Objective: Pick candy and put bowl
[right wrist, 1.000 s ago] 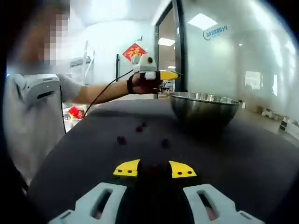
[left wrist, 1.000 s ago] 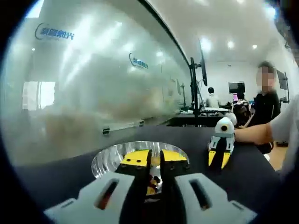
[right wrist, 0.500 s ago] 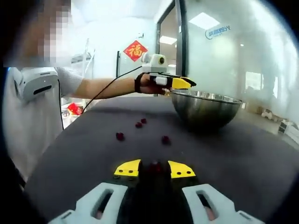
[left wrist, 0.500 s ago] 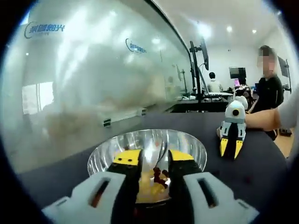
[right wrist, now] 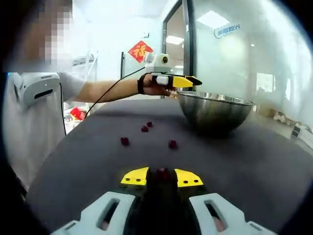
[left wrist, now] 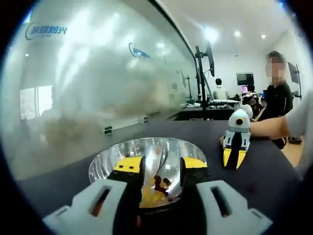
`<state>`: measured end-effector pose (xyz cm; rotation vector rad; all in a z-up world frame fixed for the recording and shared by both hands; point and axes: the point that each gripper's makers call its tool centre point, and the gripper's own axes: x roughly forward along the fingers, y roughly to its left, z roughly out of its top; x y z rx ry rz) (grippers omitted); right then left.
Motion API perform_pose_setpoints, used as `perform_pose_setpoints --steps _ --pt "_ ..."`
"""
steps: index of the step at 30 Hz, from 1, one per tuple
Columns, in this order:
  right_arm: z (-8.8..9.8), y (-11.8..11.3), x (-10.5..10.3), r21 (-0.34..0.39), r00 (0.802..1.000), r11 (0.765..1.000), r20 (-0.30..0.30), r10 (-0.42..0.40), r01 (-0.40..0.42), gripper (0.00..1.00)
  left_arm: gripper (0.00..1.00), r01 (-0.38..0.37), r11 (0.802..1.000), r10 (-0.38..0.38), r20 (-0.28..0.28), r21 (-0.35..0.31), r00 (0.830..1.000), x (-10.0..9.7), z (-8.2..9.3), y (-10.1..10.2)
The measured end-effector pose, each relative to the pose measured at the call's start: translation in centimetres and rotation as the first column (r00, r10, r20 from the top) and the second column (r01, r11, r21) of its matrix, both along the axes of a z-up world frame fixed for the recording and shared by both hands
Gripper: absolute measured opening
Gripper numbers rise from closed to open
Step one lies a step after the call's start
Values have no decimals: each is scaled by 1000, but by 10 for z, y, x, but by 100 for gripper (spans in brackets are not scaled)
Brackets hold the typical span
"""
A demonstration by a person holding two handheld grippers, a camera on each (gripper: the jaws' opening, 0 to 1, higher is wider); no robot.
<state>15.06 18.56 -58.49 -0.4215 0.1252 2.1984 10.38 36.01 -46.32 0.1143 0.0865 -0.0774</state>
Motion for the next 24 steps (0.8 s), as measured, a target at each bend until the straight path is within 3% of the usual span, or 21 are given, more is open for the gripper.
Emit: perform_pose_setpoints --steps 5,10,13,19,24 --pt "0 0 -2 1 1000 1000 2 7 -7 13 22 32 999 -32 -1 5 999 -10 1 -11" --pt "0 1 -2 -4 1000 1000 -3 8 -8 12 22 92 995 -91 12 -24 996 -32 -5 -35" --pt "0 2 -3 -5 1000 1000 -4 7 -7 12 22 115 993 -116 -3 -40 993 -49 -20 -49" --pt "0 2 -4 -2 1000 1000 0 8 -8 9 21 153 987 -157 -94 -57 983 -80 -65 -70" --pt "0 3 -5 7 1000 1000 13 6 -6 5 21 157 984 -166 -104 -85 981 -88 -79 -70"
